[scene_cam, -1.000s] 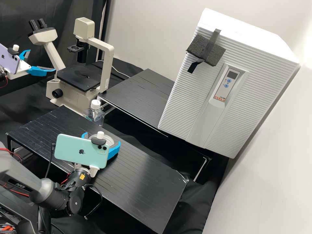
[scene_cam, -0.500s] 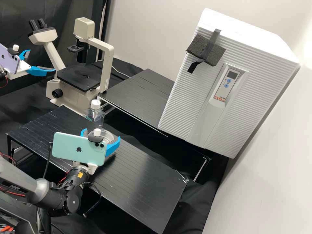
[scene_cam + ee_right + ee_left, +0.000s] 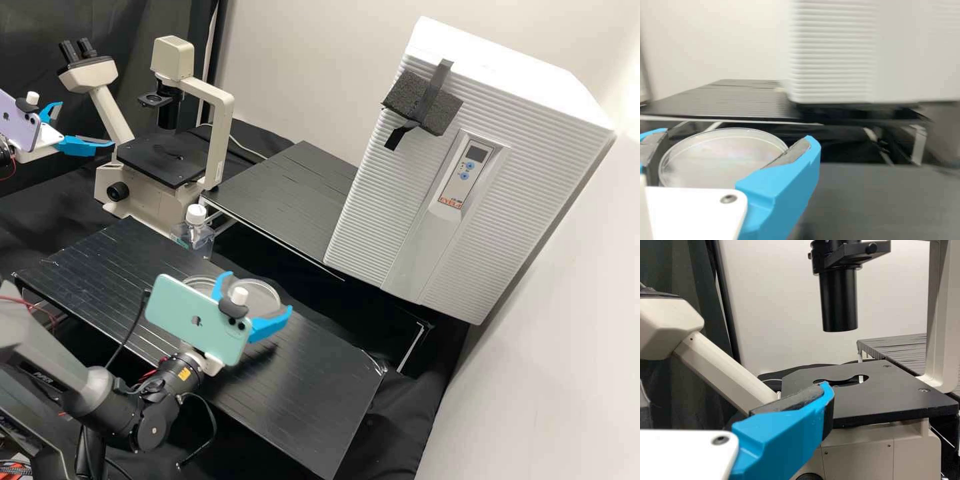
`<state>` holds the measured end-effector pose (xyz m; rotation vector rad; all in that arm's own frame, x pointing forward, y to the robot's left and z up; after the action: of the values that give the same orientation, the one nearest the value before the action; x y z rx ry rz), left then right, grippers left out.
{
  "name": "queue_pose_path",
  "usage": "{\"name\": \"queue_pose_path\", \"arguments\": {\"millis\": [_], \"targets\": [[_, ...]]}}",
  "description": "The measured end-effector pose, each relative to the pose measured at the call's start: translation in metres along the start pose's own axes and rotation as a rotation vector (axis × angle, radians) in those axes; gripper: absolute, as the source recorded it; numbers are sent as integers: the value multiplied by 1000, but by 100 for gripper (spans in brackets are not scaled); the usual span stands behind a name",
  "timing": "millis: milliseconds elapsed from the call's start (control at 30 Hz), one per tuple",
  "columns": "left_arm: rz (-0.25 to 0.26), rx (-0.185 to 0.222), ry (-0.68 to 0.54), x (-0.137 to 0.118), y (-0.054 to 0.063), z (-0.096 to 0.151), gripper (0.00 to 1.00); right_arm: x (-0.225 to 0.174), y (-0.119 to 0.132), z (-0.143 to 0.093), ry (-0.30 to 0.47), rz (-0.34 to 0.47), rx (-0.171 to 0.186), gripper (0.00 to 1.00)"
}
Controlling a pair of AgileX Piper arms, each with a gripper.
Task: Open the petri dish lid.
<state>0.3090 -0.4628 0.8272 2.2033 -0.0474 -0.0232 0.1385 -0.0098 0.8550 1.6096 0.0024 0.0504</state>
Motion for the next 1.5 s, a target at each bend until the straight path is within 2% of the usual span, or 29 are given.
{"name": "queue_pose_path", "arguments": {"millis": [100,267,500,533,1200,1367,1500], "targets": [[0,0,0,0,0,0,100,-1,5,11,-59,41,41,0],[0,0,0,0,0,0,100,-3,7,24,-121,58,87,0],[0,0,0,0,0,0,100,-2,8,32,-135,64,133,0],[0,0,0,0,0,0,100,-2,8,32,-136,63,136,100],[0,0,0,0,0,0,100,0,6,31,-127,63,140,100],[0,0,0,0,0,0,100,-2,11,26,-122,108,116,100],[0,0,0,0,0,0,100,-5,19,19,-118,191,85,100]]}}
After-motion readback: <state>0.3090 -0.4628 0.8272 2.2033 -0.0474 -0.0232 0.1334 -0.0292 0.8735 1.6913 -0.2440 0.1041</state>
